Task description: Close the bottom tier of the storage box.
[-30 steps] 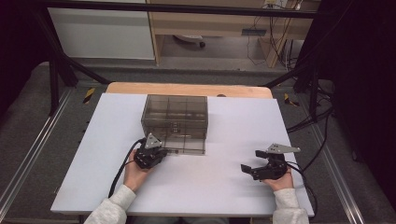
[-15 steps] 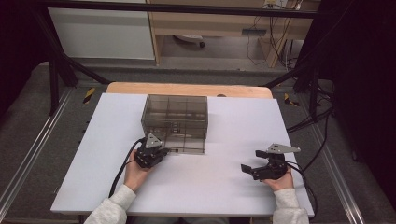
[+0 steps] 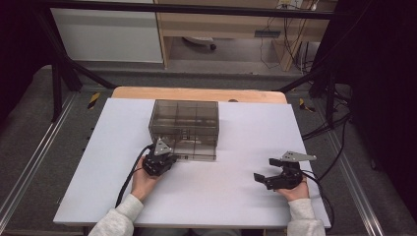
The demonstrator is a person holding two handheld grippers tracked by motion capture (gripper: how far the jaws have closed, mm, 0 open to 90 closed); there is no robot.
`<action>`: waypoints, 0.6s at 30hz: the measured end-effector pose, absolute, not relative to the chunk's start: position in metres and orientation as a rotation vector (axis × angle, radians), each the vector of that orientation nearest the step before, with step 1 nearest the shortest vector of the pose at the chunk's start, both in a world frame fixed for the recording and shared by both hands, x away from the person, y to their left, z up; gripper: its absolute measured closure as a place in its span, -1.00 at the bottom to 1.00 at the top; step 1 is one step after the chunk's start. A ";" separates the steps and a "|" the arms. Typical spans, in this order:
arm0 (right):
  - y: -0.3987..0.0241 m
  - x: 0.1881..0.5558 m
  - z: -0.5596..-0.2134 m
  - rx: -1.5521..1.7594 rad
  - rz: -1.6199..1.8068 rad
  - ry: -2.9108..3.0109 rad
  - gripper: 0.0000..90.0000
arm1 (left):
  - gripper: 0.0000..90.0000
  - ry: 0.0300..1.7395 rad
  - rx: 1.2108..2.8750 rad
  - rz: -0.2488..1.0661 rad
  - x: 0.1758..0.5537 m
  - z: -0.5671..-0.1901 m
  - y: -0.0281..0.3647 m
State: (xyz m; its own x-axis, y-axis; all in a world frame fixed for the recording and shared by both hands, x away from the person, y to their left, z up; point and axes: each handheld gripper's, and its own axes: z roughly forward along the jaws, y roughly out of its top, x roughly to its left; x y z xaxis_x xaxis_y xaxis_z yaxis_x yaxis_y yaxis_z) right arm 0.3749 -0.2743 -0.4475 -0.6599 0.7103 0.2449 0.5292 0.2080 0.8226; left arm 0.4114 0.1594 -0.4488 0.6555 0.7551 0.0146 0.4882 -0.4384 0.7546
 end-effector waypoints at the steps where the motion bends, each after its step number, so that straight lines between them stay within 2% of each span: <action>1: -0.274 0.375 -0.448 1.191 1.438 2.289 -0.99 | 0.99 0.960 2.121 0.457 0.412 -0.449 0.159; 18: -0.274 0.375 -0.448 1.191 1.437 2.289 -0.99 | 0.99 0.961 2.109 0.469 0.415 -0.448 0.159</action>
State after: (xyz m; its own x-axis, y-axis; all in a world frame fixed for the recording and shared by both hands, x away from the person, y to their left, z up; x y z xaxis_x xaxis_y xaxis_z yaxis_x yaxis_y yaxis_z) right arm 0.3749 -0.2743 -0.4475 -0.6602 0.7103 0.2443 0.5286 0.2084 0.8229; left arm 0.4149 0.1590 -0.4475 0.6495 0.7602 0.0184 0.4819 -0.4302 0.7633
